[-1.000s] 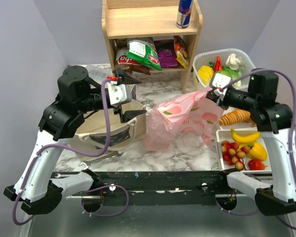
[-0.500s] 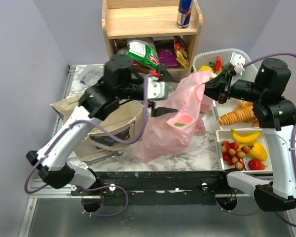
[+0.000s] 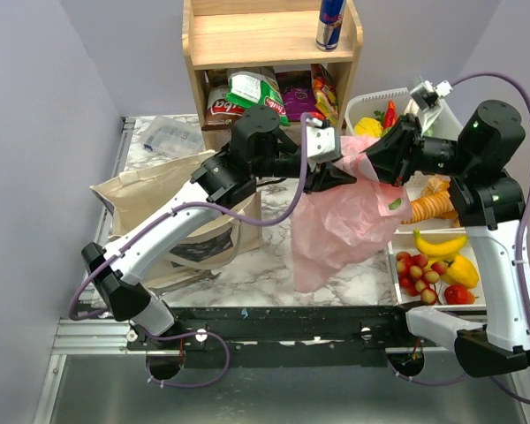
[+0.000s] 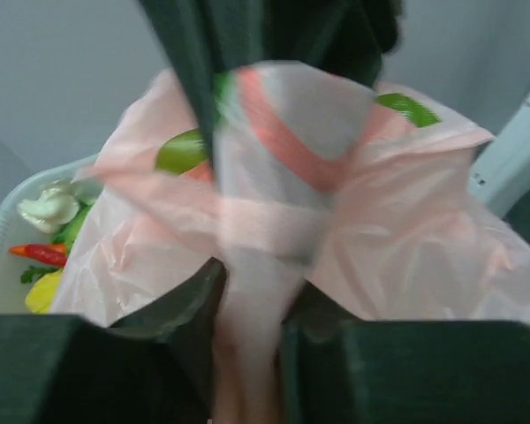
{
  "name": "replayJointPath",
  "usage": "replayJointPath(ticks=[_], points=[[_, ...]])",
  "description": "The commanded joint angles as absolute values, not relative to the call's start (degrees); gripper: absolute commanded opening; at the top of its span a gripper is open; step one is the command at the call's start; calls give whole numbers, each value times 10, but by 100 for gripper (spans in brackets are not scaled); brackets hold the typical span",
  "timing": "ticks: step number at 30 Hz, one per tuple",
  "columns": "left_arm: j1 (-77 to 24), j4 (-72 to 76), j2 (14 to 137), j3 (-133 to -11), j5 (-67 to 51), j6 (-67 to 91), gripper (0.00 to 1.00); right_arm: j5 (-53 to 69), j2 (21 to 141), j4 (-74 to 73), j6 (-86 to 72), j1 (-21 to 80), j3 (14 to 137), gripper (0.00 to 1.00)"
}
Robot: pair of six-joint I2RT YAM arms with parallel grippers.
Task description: Untie the knot of the grocery bags and take out the mixed food
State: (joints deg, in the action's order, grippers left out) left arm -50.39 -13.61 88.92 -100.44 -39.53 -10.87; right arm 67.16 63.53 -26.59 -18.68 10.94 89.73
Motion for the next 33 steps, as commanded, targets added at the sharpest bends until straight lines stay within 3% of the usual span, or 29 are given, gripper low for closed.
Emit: replayJointPath(ticks=[1,3,4,5,6,9,15,20,25,30,33], points=[[-501,-102,843,-951,-456,-52,12,688,658,-239,-254,112,970,17],[-490,-100,824,-932,-460,-34,5,682,674,-252,-254,111,1004,69],[-481,-97,816,-926,-461,-23,4,671,679,-278,-241,111,1021,88],[-471,-90,811,-919,-459,-7,2,659,685,-315,-209,111,1044,97],[-460,-85,805,-916,-456,5,0,637,688,-366,-173,111,1062,100],[-432,-69,799,-916,-449,43,0,587,669,-432,-98,111,1055,100],[-420,-15,804,-938,-448,119,0,568,575,-423,-46,111,889,100],[-436,80,840,-976,-616,268,0,484,569,-375,-6,111,826,100],[-459,178,871,-980,-707,405,0,551,591,-227,-44,111,818,100],[-459,203,884,-985,-710,440,0,631,600,-124,-125,125,807,99],[-453,200,887,-982,-693,440,0,645,602,-147,-127,155,819,74]])
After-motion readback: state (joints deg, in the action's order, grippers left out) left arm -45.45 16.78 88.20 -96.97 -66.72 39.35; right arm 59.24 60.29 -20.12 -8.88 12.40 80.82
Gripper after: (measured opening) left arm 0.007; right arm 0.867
